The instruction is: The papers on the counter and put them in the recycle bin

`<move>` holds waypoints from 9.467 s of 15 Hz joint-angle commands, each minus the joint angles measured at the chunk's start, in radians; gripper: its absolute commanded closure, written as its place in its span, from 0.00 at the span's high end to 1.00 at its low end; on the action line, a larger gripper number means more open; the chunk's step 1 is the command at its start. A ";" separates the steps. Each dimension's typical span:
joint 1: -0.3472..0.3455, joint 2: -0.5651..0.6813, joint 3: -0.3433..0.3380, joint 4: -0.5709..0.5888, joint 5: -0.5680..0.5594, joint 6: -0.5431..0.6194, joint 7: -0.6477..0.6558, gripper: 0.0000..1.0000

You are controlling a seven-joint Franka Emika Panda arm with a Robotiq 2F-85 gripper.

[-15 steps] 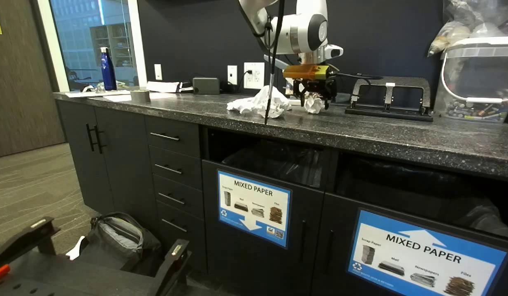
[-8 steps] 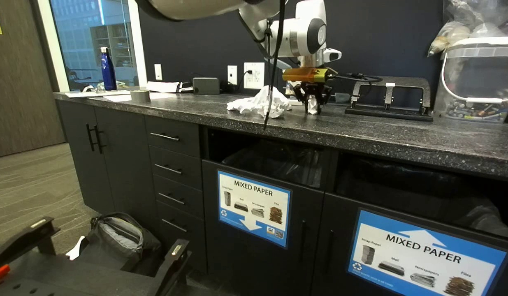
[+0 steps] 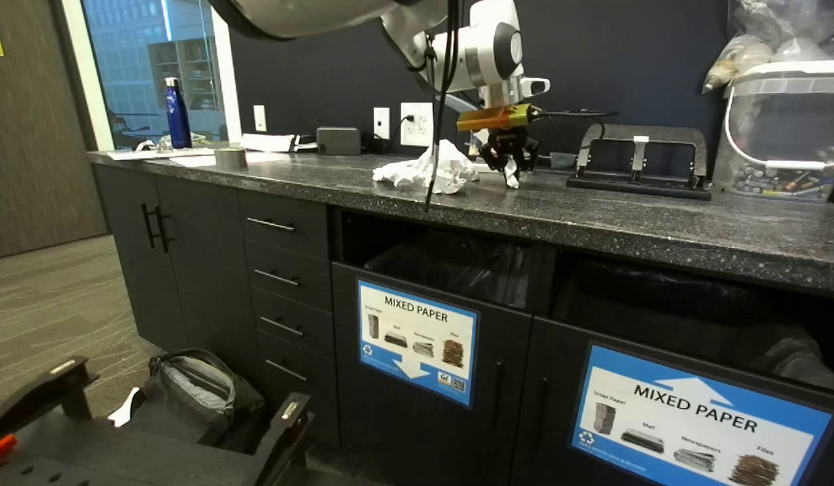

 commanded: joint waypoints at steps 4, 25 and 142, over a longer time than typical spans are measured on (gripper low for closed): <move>0.065 -0.117 -0.092 -0.145 -0.080 -0.265 0.071 0.14; 0.040 -0.684 0.023 -1.066 0.075 -0.367 -0.132 0.14; 0.258 -0.385 -0.100 -0.684 -0.069 0.053 0.220 0.58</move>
